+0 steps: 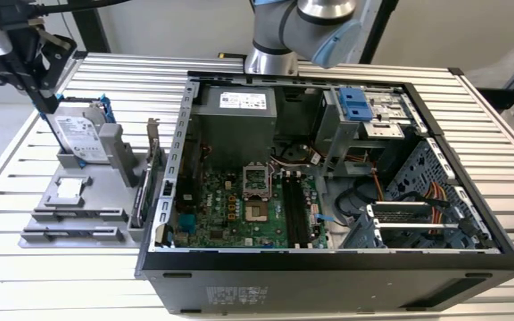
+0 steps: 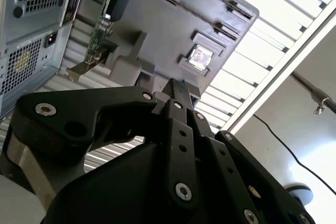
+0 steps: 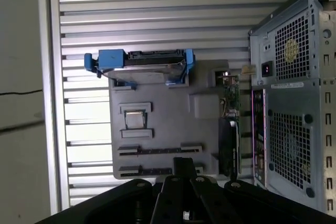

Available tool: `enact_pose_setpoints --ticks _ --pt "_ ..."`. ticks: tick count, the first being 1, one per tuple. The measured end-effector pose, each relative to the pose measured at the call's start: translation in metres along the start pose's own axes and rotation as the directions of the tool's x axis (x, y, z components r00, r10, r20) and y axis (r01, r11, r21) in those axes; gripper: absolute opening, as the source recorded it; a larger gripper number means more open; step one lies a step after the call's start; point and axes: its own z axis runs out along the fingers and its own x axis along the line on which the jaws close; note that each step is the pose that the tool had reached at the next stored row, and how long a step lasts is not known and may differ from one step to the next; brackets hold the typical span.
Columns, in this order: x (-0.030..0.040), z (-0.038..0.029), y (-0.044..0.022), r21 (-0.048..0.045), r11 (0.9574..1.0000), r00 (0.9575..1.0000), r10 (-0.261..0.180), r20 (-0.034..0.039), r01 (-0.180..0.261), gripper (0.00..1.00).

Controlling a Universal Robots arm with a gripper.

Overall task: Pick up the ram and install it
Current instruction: 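Reach for the ram, then pick up the ram and move it above insertion slot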

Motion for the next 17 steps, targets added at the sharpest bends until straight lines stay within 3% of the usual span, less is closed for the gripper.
enact_pose_setpoints --ticks 17 --pt "-0.0016 -0.0012 -0.0256 -0.0001 1.0 1.0 -0.007 -0.0004 0.007 0.0"
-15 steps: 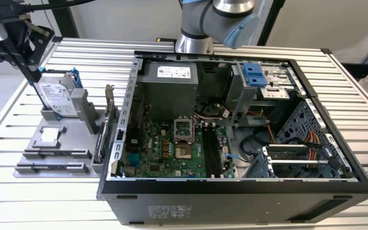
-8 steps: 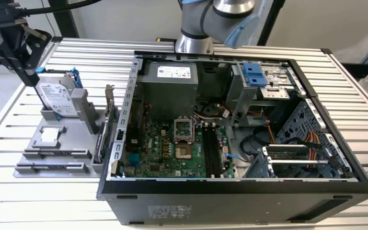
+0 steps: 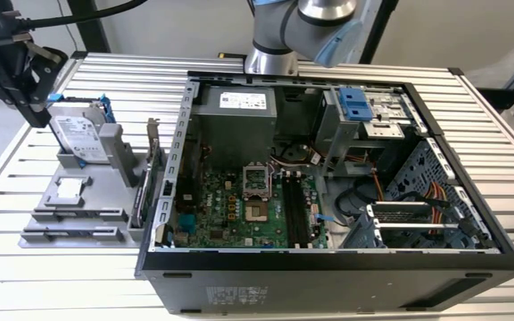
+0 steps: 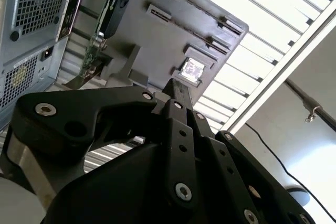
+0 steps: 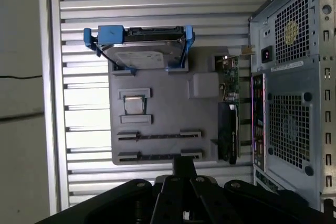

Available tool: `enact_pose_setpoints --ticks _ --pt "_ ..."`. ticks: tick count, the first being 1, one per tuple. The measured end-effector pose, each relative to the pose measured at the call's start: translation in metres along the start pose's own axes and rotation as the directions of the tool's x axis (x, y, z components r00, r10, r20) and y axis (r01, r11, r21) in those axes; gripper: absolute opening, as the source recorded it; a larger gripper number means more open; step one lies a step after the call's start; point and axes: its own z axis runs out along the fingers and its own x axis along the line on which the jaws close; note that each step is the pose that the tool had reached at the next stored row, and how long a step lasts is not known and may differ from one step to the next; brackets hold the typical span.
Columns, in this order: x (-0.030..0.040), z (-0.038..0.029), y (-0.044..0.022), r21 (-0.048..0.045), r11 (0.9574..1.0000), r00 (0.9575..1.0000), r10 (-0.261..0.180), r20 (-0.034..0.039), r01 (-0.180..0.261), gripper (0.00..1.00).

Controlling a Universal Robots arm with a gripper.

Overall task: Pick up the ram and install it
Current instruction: 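Pick up the ram and move it above insertion slot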

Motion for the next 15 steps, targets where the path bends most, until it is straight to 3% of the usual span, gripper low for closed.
enact_pose_setpoints --ticks 15 --pt "-0.0011 -0.0009 -0.0202 -0.0001 1.0 1.0 -0.005 -0.0002 0.005 0.0"
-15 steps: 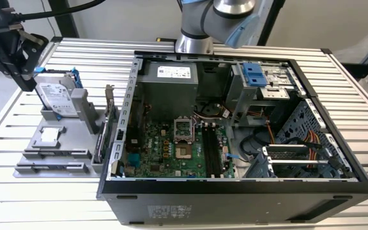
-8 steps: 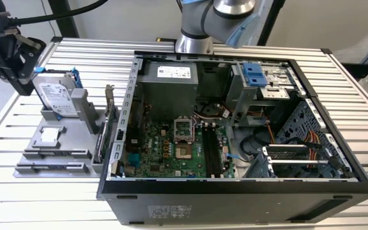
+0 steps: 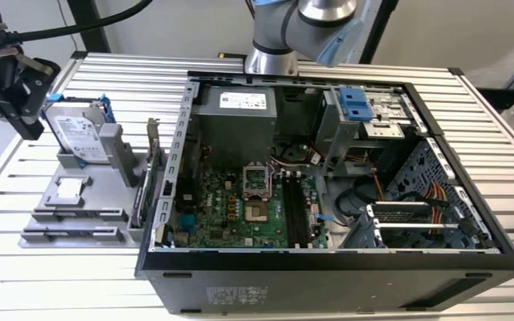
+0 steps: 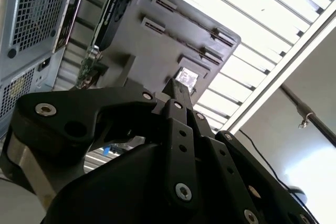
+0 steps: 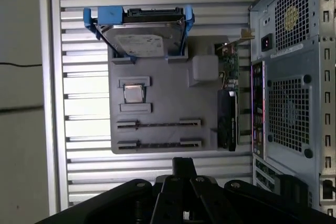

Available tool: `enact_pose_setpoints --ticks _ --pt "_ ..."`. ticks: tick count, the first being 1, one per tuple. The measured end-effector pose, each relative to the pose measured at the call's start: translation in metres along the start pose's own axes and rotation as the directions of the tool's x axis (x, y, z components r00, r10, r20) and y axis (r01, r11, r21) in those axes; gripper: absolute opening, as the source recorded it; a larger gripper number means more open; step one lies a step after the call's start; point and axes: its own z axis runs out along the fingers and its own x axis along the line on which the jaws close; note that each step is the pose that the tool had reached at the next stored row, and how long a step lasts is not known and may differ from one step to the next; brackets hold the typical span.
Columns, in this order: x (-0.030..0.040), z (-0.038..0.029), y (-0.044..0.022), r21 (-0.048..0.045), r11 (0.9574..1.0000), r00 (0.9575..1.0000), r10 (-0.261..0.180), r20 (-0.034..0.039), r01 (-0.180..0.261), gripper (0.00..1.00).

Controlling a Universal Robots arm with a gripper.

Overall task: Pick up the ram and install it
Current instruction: 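Pick up the ram and move it above insertion slot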

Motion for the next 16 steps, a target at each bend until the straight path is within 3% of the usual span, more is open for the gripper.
enact_pose_setpoints --ticks 16 --pt "-0.0009 -0.0007 -0.0175 -0.0001 1.0 1.0 -0.005 -0.0002 0.005 0.0"
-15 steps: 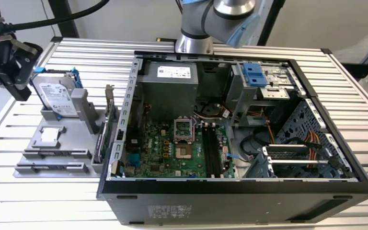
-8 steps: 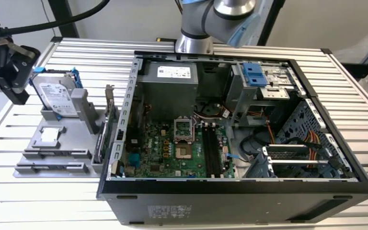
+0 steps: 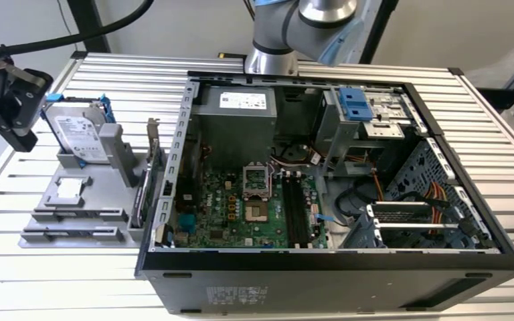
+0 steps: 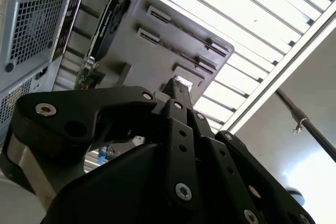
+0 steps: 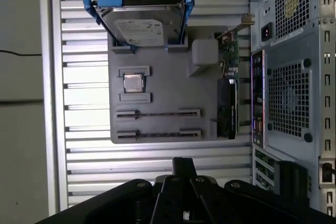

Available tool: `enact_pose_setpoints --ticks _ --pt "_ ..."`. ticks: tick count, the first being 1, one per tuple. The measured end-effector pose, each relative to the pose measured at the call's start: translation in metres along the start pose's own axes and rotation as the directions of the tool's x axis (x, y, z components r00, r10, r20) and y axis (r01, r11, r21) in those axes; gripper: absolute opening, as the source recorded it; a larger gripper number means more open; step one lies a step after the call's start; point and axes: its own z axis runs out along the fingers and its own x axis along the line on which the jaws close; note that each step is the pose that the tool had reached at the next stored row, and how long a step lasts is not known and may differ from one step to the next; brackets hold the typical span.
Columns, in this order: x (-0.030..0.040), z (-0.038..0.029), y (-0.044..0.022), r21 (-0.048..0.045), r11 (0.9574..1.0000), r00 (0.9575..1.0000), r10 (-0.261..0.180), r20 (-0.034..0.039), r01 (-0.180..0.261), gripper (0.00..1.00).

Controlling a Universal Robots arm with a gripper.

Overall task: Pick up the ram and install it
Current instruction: 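Pick up the ram and move it above insertion slot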

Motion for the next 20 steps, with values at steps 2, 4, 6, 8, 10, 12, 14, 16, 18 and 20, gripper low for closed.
enact_pose_setpoints --ticks 2,4,6,8,10,12,14,16,18,20 --pt "-0.0001 0.0 -0.0021 -0.0001 1.0 1.0 -0.001 0.0 0.001 0.0" --pt "-0.0002 -0.0001 -0.0041 -0.0001 1.0 1.0 -0.001 0.0 0.001 0.0" --pt "-0.0003 -0.0002 -0.006 -0.0001 1.0 1.0 -0.002 -0.0001 0.002 0.0" --pt "-0.0004 -0.0003 -0.0081 0.0 1.0 1.0 -0.003 -0.0001 0.003 0.0" --pt "-0.0004 -0.0004 -0.0099 -0.0001 1.0 1.0 -0.003 -0.0002 0.003 0.0" --pt "-0.0005 -0.0004 -0.0118 -0.0001 1.0 1.0 -0.004 -0.0002 0.004 0.0" --pt "-0.0006 -0.0004 -0.0134 -0.0002 1.0 1.0 -0.005 -0.0002 0.005 0.0" --pt "-0.0007 -0.0005 -0.0148 -0.0001 1.0 1.0 -0.006 -0.0003 0.006 0.0" --pt "-0.0007 -0.0005 -0.0161 -0.0001 1.0 1.0 -0.007 -0.0004 0.007 0.0" --pt "-0.0008 -0.0006 -0.0176 -0.0002 1.0 1.0 -0.008 -0.0004 0.008 0.0"
